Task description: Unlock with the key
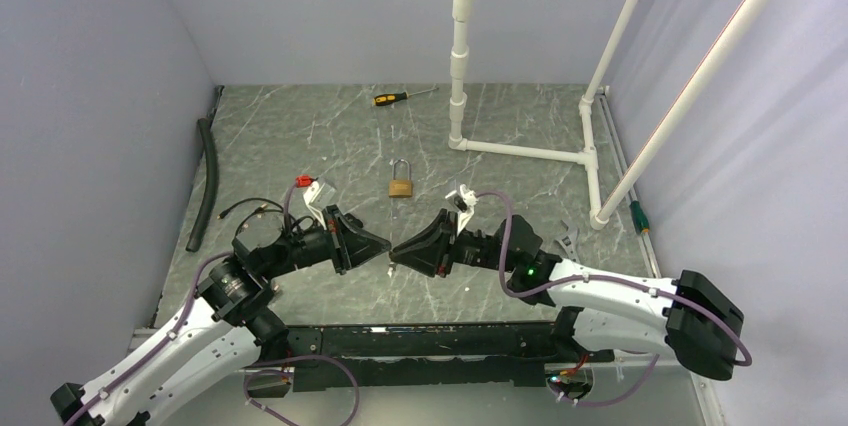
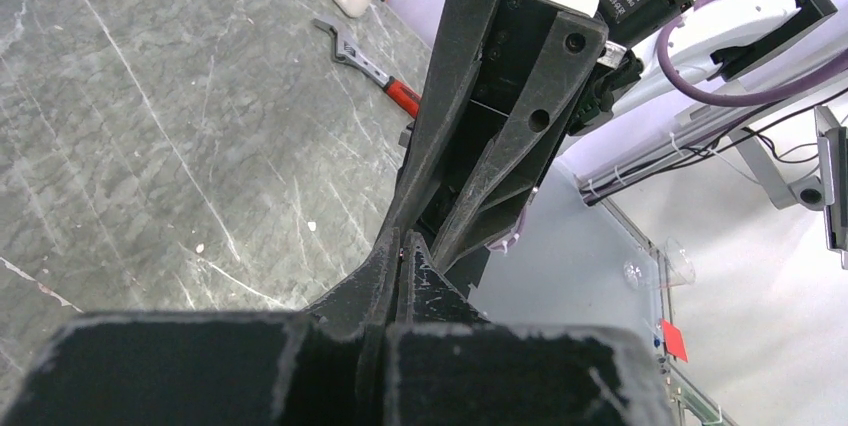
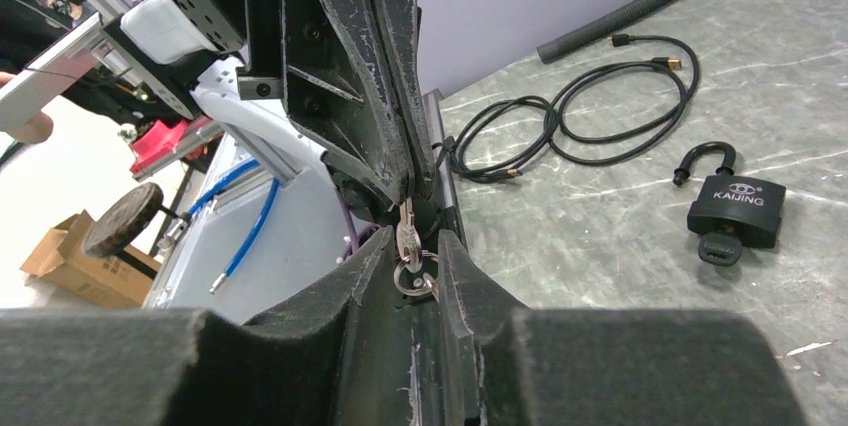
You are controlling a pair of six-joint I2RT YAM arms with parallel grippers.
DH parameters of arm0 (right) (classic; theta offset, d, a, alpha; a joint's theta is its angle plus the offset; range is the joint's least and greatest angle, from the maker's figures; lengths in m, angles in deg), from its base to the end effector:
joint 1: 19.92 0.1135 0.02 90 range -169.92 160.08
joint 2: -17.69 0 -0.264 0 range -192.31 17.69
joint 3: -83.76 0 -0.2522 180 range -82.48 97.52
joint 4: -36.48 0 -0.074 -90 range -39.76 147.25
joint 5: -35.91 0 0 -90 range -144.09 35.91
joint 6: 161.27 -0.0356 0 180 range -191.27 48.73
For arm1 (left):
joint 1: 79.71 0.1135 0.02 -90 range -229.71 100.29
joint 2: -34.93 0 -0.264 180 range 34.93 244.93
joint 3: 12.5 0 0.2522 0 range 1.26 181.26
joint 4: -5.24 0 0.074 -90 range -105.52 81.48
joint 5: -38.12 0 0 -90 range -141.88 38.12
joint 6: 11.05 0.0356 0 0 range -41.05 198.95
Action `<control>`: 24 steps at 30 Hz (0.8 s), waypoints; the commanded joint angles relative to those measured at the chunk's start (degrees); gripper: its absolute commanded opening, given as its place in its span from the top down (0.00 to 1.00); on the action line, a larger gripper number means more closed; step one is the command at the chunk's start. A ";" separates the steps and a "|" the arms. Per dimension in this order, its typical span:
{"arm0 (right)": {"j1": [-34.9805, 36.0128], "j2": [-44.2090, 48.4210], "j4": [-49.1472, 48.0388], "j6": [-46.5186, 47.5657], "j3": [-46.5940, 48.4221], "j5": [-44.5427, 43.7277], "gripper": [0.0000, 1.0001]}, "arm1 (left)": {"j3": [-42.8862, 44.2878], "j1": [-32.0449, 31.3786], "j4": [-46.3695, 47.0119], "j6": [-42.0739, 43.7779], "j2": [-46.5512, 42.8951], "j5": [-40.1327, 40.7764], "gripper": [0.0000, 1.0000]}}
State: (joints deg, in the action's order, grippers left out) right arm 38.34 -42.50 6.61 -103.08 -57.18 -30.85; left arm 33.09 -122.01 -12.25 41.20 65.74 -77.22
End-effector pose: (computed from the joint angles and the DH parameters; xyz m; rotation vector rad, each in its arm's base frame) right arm 0.1088 0.2025 0.2679 -0.7345 1.4603 1.5418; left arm 0.0956 -0.1076 0.3080 0.4507 1.7583 -1.3942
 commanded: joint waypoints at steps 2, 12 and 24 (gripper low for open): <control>0.01 -0.71 -5.23 -1.44 2.82 1.95 0.80 | 0.91 0.18 2.74 -0.49 -1.06 1.06 1.00; 0.01 -3.11 -5.75 -2.29 3.91 2.92 0.79 | 0.09 0.14 3.03 -0.48 -1.70 1.96 1.00; 0.05 -4.43 -6.84 -2.98 4.24 2.87 1.00 | 0.20 0.13 1.13 -0.09 -3.56 2.98 1.00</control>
State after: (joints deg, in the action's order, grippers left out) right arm 38.34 -46.85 3.31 -105.70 -55.08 -28.49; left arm 33.09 -122.01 -12.80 41.22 63.33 -75.43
